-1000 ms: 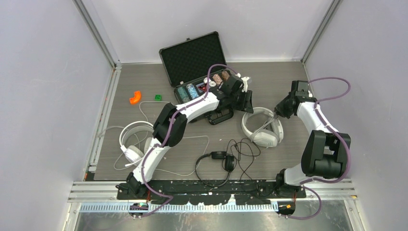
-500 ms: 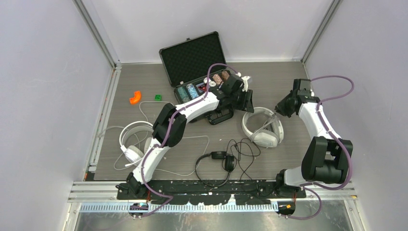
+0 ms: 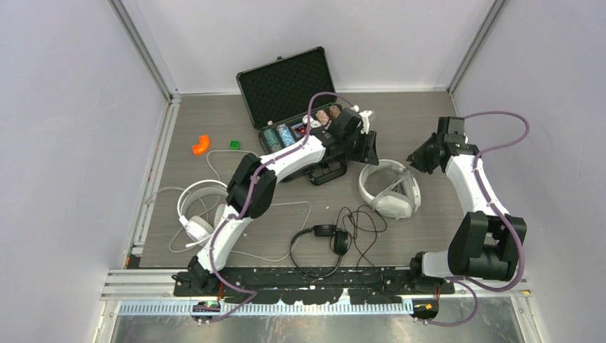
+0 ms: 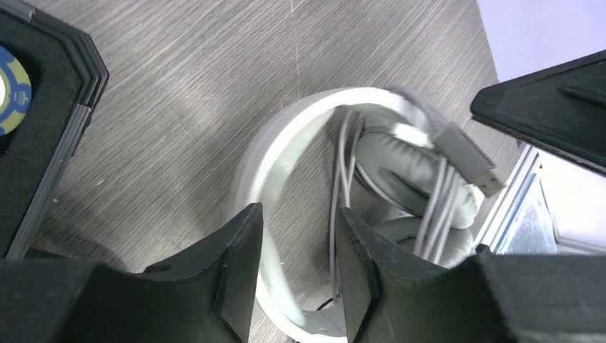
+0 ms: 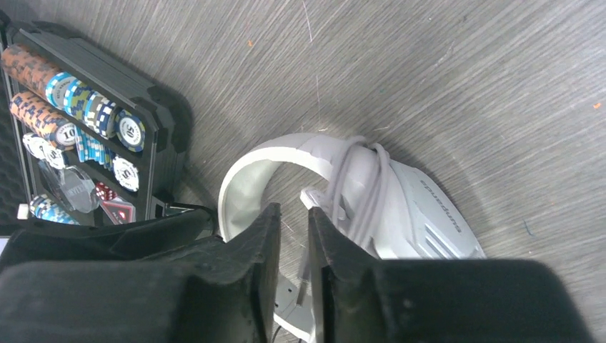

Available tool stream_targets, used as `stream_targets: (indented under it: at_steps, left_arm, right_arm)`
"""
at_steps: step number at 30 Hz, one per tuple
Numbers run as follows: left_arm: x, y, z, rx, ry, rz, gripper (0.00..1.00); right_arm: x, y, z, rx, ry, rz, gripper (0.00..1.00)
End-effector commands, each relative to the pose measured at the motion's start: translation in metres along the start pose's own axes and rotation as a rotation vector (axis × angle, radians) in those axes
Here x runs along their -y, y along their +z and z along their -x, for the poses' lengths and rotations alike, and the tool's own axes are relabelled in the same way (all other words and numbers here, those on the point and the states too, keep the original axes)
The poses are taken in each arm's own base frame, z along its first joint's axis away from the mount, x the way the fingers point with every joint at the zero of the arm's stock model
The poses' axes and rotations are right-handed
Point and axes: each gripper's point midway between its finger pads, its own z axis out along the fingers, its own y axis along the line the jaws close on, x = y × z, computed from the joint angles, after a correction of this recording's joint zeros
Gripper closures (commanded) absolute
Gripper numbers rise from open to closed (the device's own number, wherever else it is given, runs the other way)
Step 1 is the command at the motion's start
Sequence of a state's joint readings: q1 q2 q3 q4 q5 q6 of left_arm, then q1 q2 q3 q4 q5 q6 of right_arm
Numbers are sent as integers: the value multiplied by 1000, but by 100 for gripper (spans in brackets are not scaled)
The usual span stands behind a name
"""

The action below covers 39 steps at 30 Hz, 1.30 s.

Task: Wrap the headphones
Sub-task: Place the headphones at the center of the board, then pick up the headphones from the corner of the board.

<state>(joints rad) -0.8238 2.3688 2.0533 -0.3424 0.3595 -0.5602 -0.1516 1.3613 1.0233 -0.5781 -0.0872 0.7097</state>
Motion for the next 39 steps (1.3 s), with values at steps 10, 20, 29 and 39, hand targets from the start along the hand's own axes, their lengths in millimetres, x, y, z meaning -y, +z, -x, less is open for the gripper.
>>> stream_targets:
  at_steps: [10, 20, 29, 39]
  left_arm:
    - [47, -83, 60, 150, 163, 23, 50]
    - [15, -166, 45, 184, 206, 256, 50]
    - [-1, -232, 17, 200, 213, 339, 50]
    - [-18, -278, -21, 183, 214, 372, 49]
  right_arm:
    - [-41, -77, 50, 179, -72, 95, 49]
    - [-40, -110, -13, 137, -199, 112, 52]
    - [-40, -94, -112, 8, -147, 122, 53]
    - [-23, -31, -125, 80, -142, 59, 53]
